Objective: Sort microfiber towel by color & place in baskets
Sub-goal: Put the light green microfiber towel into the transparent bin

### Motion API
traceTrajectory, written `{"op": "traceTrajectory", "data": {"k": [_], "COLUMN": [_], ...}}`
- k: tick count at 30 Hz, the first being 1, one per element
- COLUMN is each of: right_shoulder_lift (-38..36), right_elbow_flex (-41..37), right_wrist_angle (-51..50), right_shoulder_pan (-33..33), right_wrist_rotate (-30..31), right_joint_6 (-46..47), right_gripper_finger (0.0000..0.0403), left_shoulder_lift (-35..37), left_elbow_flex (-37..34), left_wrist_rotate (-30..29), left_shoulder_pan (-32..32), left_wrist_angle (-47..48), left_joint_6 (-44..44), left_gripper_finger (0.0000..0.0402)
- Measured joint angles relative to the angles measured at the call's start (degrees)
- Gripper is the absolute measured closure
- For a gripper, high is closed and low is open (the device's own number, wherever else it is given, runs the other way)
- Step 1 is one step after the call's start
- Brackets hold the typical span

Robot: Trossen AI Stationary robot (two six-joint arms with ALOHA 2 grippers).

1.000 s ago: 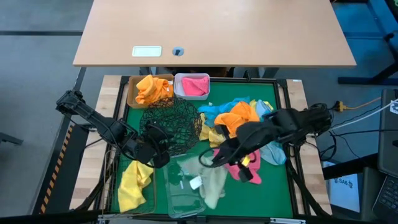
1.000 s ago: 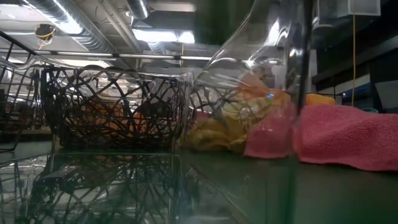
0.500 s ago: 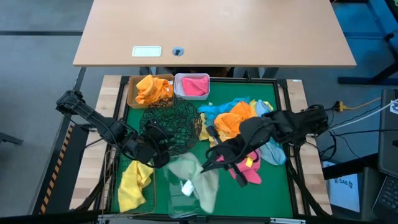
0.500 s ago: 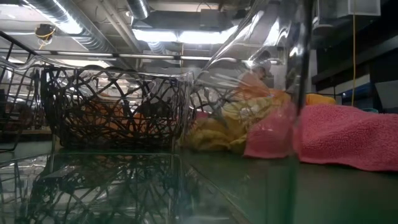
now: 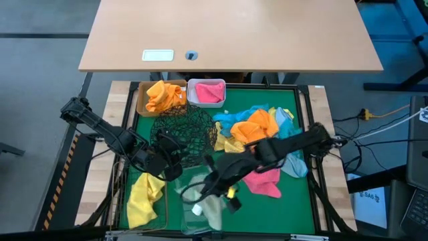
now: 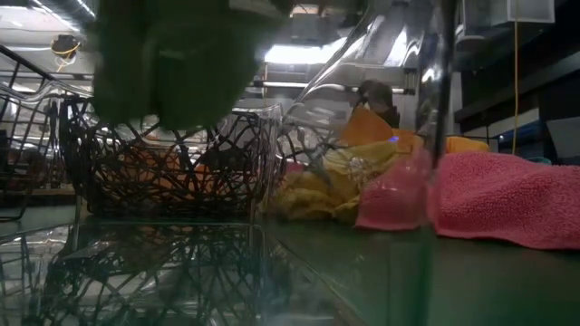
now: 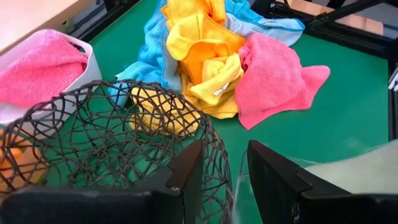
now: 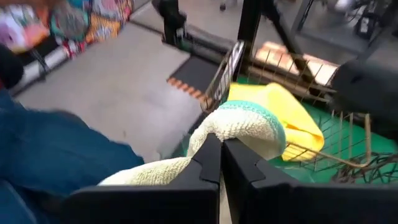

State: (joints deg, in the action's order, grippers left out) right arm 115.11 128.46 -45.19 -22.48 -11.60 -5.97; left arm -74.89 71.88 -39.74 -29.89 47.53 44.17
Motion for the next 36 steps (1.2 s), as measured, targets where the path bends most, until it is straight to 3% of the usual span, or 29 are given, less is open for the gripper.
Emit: {"op": "traceTrajectory", "data": {"k": [8,18,27,30,36], "right_shoulder_lift": [6.1,7.2,7.2,7.2,8.1], "right_elbow_flex": [0.0,0.0,0.0,0.0,-0.1], "right_wrist_angle": [-2.1,-14.3,-26.1,-25.4,-20.8], "right_shoulder_pan": [0.9,4.4,4.2,3.2,2.5], "right_wrist_rotate": [3.7,18.3,6.8,3.4,2.8], "right_joint_6": [-7.6,-9.0,-4.5,-4.6,-4.8], "right_gripper_finger": [0.04,0.04,0.04,0.04,0.04], "left_shoulder_lift": [0.0,0.0,0.0,0.0,0.0], "left_elbow_flex": [0.0,0.0,0.0,0.0,0.0], "left_wrist_rotate": [0.4,0.4,0.4,0.4,0.4], "left_shoulder_pan": [0.0,0.0,0.0,0.0,0.0], "left_wrist_angle": [0.1,0.0,0.0,0.0,0.0], "left_joint_6": [-1.8,-1.7,-1.3,-1.3,-1.2], "left_gripper_finger": [0.0282,0.0282,0.0282,0.0282,0.0282]}}
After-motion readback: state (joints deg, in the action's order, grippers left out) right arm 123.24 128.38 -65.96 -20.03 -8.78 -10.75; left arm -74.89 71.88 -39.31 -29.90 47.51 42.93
